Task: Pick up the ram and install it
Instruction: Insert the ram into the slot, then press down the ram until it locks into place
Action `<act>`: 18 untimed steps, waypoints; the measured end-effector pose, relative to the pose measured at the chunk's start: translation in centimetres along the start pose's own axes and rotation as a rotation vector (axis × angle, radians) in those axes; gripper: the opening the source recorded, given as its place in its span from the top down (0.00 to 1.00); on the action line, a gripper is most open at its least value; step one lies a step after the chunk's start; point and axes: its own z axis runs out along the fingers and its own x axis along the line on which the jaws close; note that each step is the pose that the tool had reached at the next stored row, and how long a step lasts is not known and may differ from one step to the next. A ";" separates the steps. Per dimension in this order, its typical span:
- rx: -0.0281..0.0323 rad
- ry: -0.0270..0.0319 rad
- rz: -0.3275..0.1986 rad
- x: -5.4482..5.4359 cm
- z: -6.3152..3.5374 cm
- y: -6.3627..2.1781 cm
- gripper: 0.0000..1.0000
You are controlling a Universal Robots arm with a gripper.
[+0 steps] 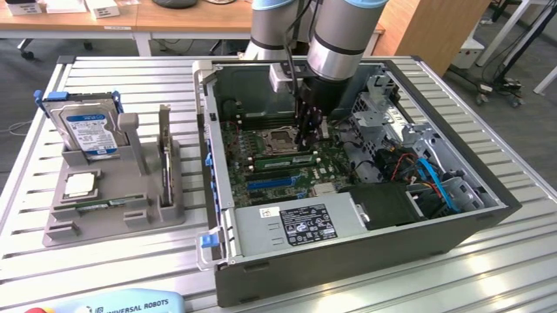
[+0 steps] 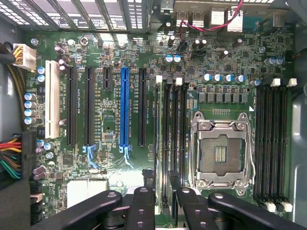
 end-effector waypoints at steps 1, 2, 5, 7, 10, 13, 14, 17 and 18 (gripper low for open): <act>0.0000 0.0000 0.000 0.0 0.00 0.00 0.75; 0.0000 -0.0001 0.000 0.0 -0.01 0.00 0.75; 0.0000 0.0001 0.000 0.0 -0.14 0.00 0.75; 0.0000 0.0000 0.000 0.0 -0.22 0.01 0.75; 0.0001 -0.0001 0.000 0.0 -0.34 0.01 0.75; 0.0000 -0.0001 0.000 0.0 -0.36 0.01 0.75; 0.0000 0.0000 0.000 0.0 -0.36 0.01 0.75; 0.0000 0.0000 0.000 0.0 -0.36 0.01 0.75; 0.0000 0.0000 0.000 0.0 -0.36 0.01 0.75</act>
